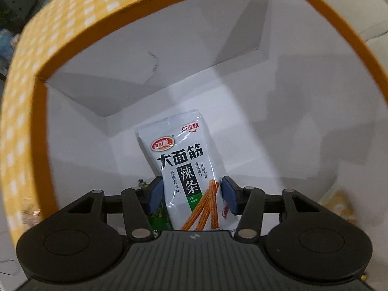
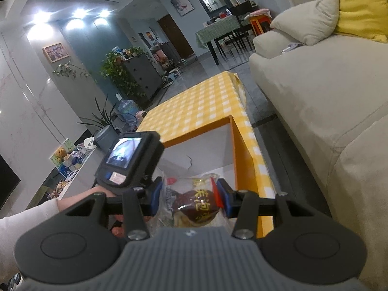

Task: Organize snacks
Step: 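Carry the spicy-strip bag into the box with the left tool while the right tool carries the bun bag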

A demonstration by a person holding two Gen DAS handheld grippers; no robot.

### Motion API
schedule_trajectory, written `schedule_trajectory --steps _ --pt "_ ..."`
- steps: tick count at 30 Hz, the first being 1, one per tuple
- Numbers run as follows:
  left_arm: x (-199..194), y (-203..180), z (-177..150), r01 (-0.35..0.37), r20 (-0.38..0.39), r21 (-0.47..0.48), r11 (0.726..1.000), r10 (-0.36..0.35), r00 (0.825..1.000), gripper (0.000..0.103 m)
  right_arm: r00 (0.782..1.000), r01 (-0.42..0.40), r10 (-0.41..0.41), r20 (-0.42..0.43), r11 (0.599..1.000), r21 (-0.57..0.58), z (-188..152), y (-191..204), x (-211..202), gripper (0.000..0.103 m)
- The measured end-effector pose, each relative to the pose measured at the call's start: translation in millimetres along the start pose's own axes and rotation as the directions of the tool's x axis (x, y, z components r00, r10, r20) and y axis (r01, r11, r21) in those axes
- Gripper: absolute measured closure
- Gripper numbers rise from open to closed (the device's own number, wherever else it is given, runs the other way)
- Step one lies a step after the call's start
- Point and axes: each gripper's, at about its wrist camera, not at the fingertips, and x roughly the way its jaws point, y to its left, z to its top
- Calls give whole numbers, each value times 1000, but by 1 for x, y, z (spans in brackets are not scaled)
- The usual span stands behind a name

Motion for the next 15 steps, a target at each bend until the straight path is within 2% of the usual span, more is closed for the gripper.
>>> schedule_trajectory --steps 2,9,15 --pt "-1 1 -4 -25 7 20 999 25 1000 38 1000 7 -7 -6 1000 3 0 -2 2 57" --pt "-13 -4 -15 17 24 44 999 -18 1000 29 1000 9 -9 -11 1000 0 1 -2 5 57" --pt "-33 5 -26 84 61 33 996 -86 994 28 1000 13 -14 -23 1000 -15 3 -2 10 57"
